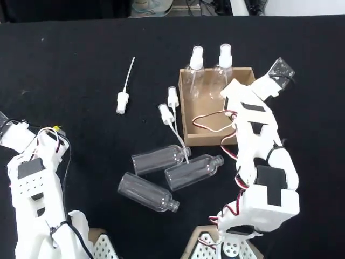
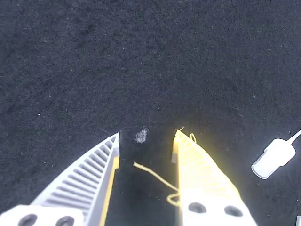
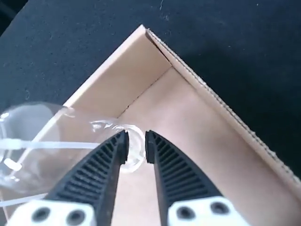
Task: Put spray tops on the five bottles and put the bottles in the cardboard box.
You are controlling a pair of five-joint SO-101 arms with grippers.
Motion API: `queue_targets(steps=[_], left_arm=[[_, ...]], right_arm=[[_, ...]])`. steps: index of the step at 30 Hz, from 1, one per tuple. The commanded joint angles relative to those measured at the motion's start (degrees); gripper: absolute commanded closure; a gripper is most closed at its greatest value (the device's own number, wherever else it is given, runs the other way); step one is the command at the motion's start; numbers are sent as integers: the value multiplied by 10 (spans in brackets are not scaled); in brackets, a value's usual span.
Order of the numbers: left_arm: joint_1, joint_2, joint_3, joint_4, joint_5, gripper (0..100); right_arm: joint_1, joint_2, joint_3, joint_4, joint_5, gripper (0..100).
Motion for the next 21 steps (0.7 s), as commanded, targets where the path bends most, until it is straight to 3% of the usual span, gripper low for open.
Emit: queue_targets(steps=[1,21], left_arm=[[-2,-11,-20,-13,2,816],[-2,-11,-20,-13,2,816]], right_arm=[[-10,-1,-30,-11,-1,959],[-26,-11,-15,-11,-1,959]])
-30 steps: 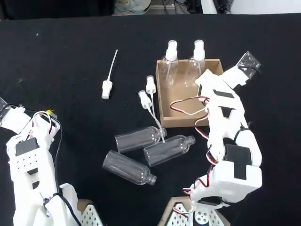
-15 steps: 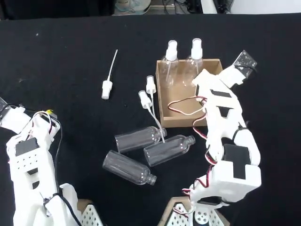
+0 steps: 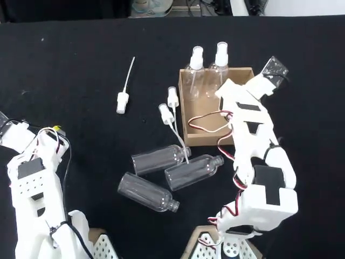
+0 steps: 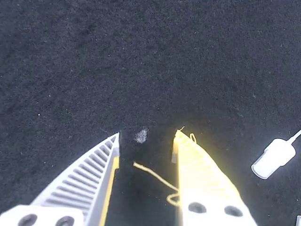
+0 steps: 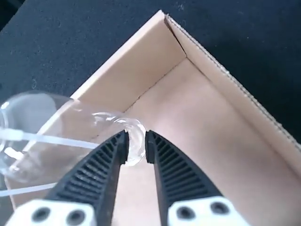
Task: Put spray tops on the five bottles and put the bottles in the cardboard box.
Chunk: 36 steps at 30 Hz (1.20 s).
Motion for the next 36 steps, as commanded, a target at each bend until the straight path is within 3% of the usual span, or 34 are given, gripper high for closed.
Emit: queue_targets(steps=[1,11,22,28,31,36], left_arm=[[-2,-11,-20,-13,2,816],[-2,-11,-19,-13,2,816],[-1,-11,-19,-13,2,816],[-1,-11,-19,-13,2,816],[-6,-11,-21,-13,2,816],[-7,-11,-21,-13,2,816]], right_arm=[[-3,-19,-13,-9,-1,959],[24,-144,-9,120,13,959],[21,-336,-8,398,293,958],[-97,-387,-10,562,451,958],[-194,-394,-11,617,460,950],[-334,-390,-7,660,461,821]])
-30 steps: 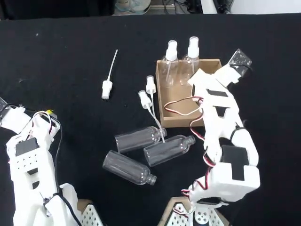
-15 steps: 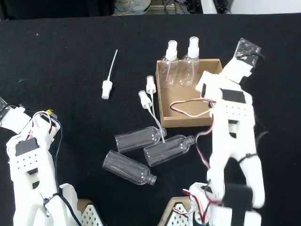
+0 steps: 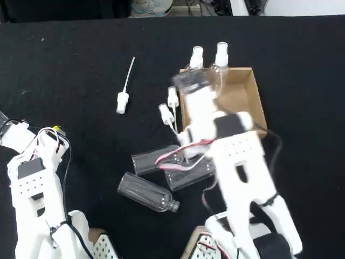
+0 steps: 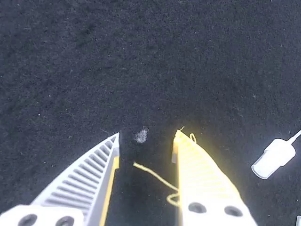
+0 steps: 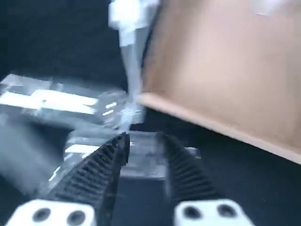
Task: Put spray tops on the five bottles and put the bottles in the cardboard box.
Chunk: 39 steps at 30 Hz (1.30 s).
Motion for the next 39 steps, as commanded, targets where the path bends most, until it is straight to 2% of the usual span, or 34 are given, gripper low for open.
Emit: queue_targets(steps=[1,8,16,21,28,34,39], left_arm=[[-7,-11,-21,-13,2,816],[-10,-11,-22,-13,2,816],[-54,-11,-32,-12,4,816],[-52,-11,-31,-12,4,818],[-54,-11,-32,-12,4,819],[-54,-11,-32,-12,4,819],[-54,-11,-32,-12,4,819]], right_arm=[[-96,-22,-7,23,11,804],[-159,-22,0,-17,104,796],[-250,-22,46,-29,189,785],[-254,-13,75,-75,223,671],[-254,89,79,-145,280,709],[-254,167,57,-153,324,709],[-246,214,19,-155,328,712]])
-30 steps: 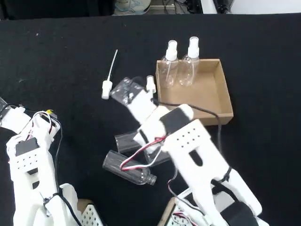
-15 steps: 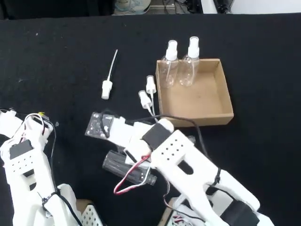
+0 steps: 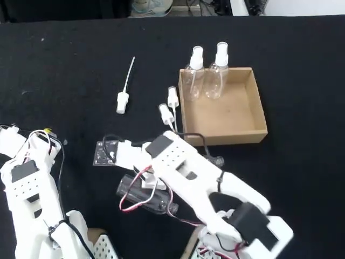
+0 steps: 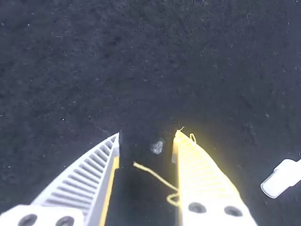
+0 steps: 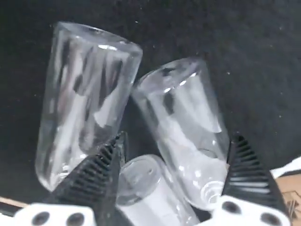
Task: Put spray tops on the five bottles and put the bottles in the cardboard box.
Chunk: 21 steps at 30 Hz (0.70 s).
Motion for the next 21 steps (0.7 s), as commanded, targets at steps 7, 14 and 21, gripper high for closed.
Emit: queue_targets(steps=[7,14,21], left_arm=[[-7,-11,-32,-12,4,819],[-5,-11,-33,-12,4,818],[-6,-11,-33,-12,4,818]], right_arm=[[61,65,-65,-71,4,874],[116,16,-137,-63,-96,951],[119,-109,-254,35,-253,951]])
